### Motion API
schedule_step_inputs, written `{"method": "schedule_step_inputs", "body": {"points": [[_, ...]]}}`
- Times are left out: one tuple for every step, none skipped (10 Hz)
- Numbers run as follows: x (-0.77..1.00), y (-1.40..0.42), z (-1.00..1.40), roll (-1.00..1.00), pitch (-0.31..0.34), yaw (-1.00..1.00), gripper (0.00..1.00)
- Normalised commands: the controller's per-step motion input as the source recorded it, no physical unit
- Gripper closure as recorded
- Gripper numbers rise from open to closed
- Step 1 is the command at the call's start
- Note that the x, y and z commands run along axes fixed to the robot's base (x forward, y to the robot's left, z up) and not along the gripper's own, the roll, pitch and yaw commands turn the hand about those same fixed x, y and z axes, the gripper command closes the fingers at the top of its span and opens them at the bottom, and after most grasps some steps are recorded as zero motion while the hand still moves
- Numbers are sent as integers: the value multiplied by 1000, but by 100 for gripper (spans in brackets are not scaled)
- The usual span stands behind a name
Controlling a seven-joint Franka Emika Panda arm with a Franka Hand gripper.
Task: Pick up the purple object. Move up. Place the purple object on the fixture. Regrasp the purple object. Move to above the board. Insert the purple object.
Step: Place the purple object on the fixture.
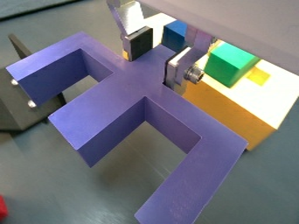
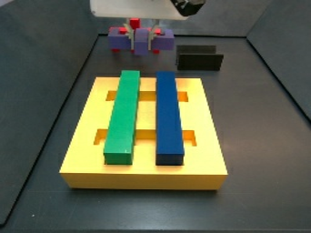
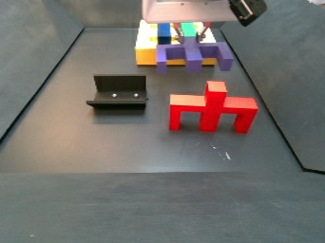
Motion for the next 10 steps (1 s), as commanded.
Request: {"method": "schedule_step_inputs", "body": {"points": [[849,34,129,-711,23,-360,100],[854,34,123,-763,0,-351,100],[869,34,111,-751,0,-340,100],[900,43,71,-706,0,-314,100],[977,31,0,-623,0,-249,100],[1000,6,-54,-434,14,-203,100],[1000,51,-149,-291,57,-123,100],[1000,134,-11,-131,160,0,100],[1000,149,-34,-43,117,57,100],[1000,189,-63,-146,0,83,100]]}}
